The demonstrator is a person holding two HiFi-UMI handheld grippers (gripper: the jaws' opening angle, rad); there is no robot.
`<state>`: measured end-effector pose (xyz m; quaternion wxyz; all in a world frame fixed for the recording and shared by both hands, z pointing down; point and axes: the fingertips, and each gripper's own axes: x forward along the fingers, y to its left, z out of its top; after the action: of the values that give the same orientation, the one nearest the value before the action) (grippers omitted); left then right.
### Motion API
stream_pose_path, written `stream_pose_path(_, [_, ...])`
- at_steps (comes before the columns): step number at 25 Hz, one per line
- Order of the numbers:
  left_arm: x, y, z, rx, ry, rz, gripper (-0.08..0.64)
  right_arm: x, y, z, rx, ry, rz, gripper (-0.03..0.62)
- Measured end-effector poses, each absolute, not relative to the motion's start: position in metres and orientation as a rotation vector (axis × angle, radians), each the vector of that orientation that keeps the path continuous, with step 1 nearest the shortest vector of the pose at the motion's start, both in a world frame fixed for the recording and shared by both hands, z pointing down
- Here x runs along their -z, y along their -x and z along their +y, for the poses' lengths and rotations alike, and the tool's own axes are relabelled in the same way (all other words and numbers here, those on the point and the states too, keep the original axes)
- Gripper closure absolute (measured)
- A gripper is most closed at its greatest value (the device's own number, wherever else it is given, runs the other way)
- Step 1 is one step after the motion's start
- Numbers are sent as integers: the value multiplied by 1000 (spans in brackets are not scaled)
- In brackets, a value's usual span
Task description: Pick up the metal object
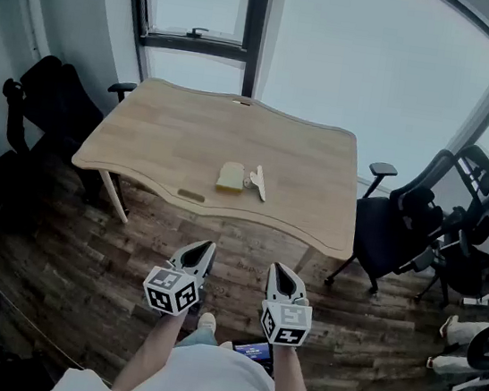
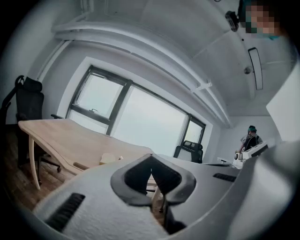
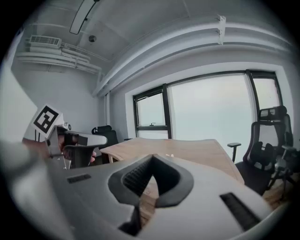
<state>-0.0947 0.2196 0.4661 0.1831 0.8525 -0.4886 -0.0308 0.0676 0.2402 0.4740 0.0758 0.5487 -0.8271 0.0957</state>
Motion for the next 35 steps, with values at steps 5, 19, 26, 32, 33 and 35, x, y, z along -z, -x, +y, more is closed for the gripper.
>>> stream_pose_path(5, [-469,94,227,58,-2410,-1371,540,-473,-68,245,-277,-1642,-2481,581])
stream_pose_path(19, [-464,82,217,124,-2410,-1317,540,-474,-94,238,-291,-1720,-2456,581])
stream_pose_path(26, [-480,82,189,89,-2375,-1341,540,-487,-95,210,-342,-1686,-2468,581])
stream_pose_path(32, [-499,75,145,16,-2389,-1348,540,-505,-94,164,-377,-1649,-2448,581])
stream_pose_path(33, [-500,75,133,1,-2402,-1363,540,-509,-93,153,-383,-1647,-2444,581])
stream_pose_path(35, [-503,78,108,-27,-2424,-1392,540,-514,-91,127,-394,-1640,-2434,581])
